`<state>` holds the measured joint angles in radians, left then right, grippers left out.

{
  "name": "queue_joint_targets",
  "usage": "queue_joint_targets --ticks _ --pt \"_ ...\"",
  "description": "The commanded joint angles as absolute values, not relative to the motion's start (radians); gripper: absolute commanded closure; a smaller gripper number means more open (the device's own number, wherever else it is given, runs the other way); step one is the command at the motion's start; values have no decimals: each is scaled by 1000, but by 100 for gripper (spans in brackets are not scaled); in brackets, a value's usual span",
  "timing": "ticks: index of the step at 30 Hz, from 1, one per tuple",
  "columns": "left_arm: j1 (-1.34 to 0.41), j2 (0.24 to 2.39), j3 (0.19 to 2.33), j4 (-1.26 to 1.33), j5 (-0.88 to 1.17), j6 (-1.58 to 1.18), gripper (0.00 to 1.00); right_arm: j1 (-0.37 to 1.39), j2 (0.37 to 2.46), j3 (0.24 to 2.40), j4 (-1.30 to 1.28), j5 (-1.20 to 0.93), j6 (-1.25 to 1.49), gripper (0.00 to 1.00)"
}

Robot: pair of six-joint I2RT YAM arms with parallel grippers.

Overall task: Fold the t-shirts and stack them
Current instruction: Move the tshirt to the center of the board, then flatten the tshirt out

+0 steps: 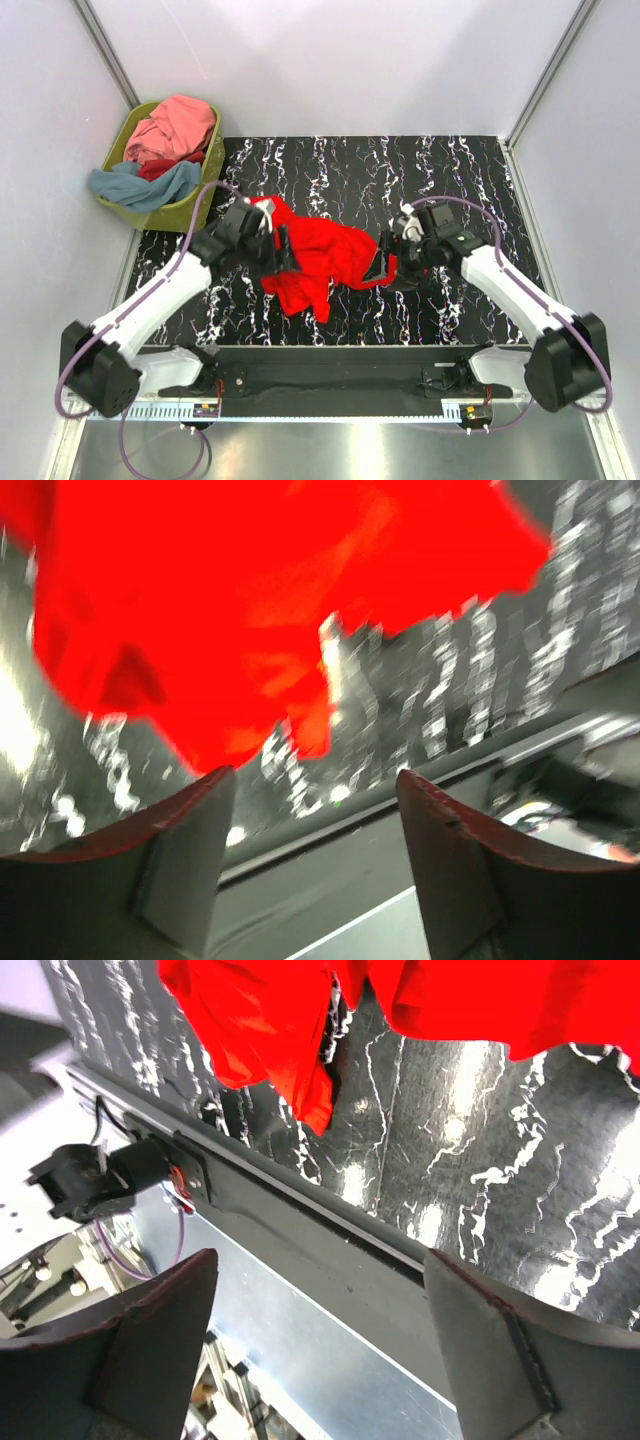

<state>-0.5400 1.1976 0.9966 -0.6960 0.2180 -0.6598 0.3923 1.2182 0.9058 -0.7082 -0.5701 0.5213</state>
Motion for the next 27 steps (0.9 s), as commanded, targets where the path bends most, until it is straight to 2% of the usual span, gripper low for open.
queue_joint_targets --ticks 1,4,6,7,10,13,14,17,21,22,23,25,27 --pt "-543 1059 911 -701 210 -664 34 426 1302 902 -620 -578 538 12" --pt "-540 1020 851 -695 184 -696 44 437 1391 925 -591 -534 529 19" --pt "-540 1026 825 -669 222 -692 44 436 1442 959 -587 -420 523 20" --pt "-540 1046 822 -620 251 -675 35 434 1450 974 -588 -364 523 20" --pt "-546 1142 853 -532 340 -621 24 370 1465 960 -592 -262 557 20" --pt "-586 1302 961 -522 350 -594 25 260 1483 936 -592 -262 565 21" --pt "-603 1337 995 -523 338 -556 29 246 1488 939 -601 -249 551 21" --pt "-638 1457 1101 -526 282 -520 32 219 1509 969 -647 -186 491 21" --pt "-666 1647 1242 -537 270 -473 27 215 1574 997 -661 -138 428 23" --pt "-670 1673 1264 -543 262 -471 27 216 1589 1005 -658 -153 422 25" --pt "-675 1699 1300 -549 236 -475 27 216 1606 1009 -647 -178 419 35" --pt "-686 1755 1324 -554 193 -483 27 216 1653 1026 -646 -186 411 42" --pt "-690 1787 1348 -563 150 -480 25 215 1680 1031 -640 -186 408 42"
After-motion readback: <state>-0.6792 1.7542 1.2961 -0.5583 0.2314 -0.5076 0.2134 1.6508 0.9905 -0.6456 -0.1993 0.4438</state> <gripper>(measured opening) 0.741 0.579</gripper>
